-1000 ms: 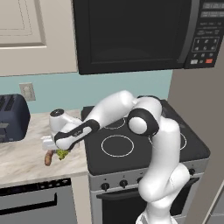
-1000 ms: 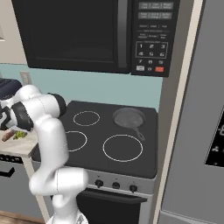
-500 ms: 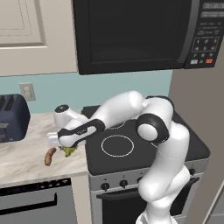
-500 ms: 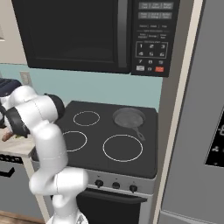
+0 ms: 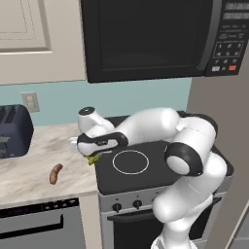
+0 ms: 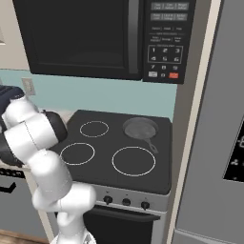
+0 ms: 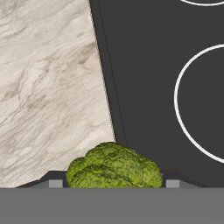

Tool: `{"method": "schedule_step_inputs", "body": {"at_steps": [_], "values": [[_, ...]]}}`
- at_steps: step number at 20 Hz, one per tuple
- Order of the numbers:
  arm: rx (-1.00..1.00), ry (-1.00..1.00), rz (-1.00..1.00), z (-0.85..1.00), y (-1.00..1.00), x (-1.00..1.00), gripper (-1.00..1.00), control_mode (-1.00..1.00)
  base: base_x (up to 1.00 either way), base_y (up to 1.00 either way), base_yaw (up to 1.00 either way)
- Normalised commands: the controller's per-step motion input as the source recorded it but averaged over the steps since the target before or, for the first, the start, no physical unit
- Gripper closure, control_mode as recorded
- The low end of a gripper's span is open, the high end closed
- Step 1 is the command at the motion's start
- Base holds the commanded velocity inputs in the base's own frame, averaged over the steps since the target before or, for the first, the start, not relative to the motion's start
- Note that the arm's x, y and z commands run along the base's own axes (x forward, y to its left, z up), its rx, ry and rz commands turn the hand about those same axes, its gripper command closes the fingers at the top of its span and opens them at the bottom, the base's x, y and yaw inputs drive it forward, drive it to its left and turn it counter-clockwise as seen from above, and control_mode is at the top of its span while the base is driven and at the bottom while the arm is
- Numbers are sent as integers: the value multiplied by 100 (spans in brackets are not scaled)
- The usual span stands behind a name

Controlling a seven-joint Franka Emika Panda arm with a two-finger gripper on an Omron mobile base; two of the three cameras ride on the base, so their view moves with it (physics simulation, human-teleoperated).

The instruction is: Put the broccoli and potato in the pan. Then turn on the rear right burner and set the heat to medium.

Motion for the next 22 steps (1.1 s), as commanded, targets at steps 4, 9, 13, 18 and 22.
{"method": "schedule_step_inputs", "body": {"at_steps": [4, 9, 13, 18, 22], "values": [[0, -8, 0, 24, -63, 3, 100, -100, 0, 0, 0], [0, -10, 0, 17, -63, 1, 100, -100, 0, 0, 0], [0, -8, 0, 6, -71, 1, 100, -100, 0, 0, 0], [0, -5, 0, 9, -85, 1, 100, -100, 0, 0, 0], [0, -6, 1, 24, -85, 4, 100, -100, 0, 0, 0]]}}
